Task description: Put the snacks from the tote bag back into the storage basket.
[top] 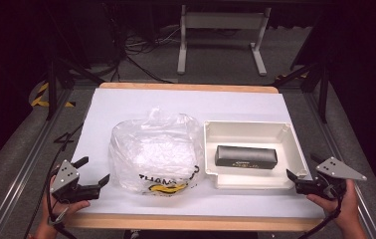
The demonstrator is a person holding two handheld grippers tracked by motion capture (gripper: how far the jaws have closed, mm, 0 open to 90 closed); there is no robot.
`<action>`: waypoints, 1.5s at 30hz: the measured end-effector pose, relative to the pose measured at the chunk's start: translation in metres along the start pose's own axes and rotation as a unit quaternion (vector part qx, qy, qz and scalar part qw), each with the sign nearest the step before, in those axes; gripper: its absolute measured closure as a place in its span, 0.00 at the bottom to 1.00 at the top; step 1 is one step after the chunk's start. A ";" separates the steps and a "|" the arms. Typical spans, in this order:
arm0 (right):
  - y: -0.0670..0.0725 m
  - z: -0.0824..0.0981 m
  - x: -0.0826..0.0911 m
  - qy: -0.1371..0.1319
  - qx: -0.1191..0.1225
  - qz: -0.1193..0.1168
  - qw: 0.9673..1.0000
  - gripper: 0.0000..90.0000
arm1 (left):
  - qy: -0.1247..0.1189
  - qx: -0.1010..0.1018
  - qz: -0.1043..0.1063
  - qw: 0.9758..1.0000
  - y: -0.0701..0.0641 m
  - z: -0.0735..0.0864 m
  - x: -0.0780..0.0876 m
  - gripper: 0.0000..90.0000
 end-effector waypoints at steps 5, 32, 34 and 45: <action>0.001 0.009 0.001 -0.012 -0.012 0.005 1.000 0.06 | -0.001 0.004 0.000 1.000 0.001 0.000 0.000 0.08; 0.008 0.036 0.001 -0.047 -0.041 0.032 0.998 0.06 | -0.005 0.010 0.012 1.000 0.005 -0.001 -0.006 0.08; 0.008 0.038 0.001 -0.042 -0.040 0.032 0.998 0.06 | -0.008 0.010 0.012 1.000 0.005 -0.002 -0.006 0.08; 0.011 0.036 0.001 -0.040 -0.031 0.034 0.998 0.06 | -0.007 0.006 0.013 1.000 0.004 -0.001 -0.006 0.08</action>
Point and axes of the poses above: each handheld gripper's, and its own axes: x roughly backward along the jaws, z roughly out of its underside, y roughly to its left, the point moved 10 cm from there along -x, roughly forward along the jaws, and after that the axes turned 9 degrees about x, right-handed, at the moved point
